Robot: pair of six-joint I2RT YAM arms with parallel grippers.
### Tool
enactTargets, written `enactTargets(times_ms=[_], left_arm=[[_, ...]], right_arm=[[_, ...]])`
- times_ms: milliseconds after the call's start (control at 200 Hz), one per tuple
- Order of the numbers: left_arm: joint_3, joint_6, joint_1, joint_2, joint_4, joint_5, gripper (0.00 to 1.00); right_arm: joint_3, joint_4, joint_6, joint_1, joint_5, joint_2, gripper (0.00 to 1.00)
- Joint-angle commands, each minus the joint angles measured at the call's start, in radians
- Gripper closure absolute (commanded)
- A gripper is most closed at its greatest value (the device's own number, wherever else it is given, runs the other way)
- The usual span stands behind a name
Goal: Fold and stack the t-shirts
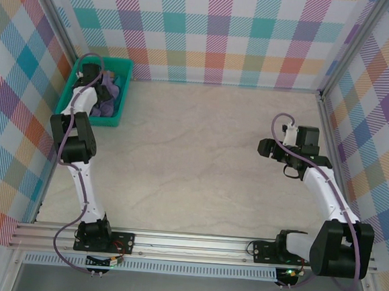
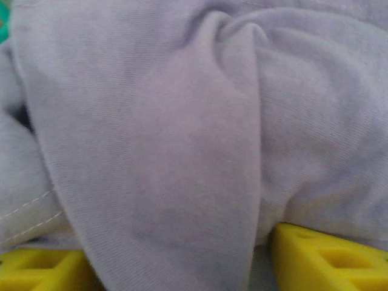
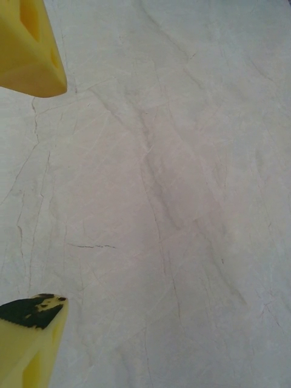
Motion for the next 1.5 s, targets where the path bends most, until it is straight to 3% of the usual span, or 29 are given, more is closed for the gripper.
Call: enactTargets(times_ms=[0,45,135,440,835,1155,1495], left_arm=[[0.04,0.031,0.015,0.029,-0.057,-0.018,0.56],[0.048,0.03,0.018,0.029,-0.065,-0.01,0.75],[0.055,0.025,0.019,0.011,-0.072,-0.002,1.0],[0.049,-0.053,0.018,-0.246,-0.106,0.105,1.0],[0.085,-0.155,-0.037,-0.59,-0.275,0.436,1.0],[-0.033,-0.184,-0.257,-0.773,-0.319,0.562,1.0],[-0.41,-0.273,-0.491,-0.859,-0.171,0.546,1.0]], right_arm=[[0.007,-0.031,0.013,0.006,-0.021,-0.031,0.18],[0.007,-0.037,0.017,0.006,-0.023,-0.037,0.19],[0.008,-0.045,0.024,0.006,-0.026,-0.051,0.21],[0.007,-0.073,0.039,0.006,-0.036,-0.135,0.24],[-0.008,-0.064,0.048,0.006,-0.045,-0.199,0.25],[-0.026,-0.06,0.048,0.006,-0.014,-0.23,0.25],[-0.029,-0.061,0.054,0.006,-0.009,-0.213,0.22]])
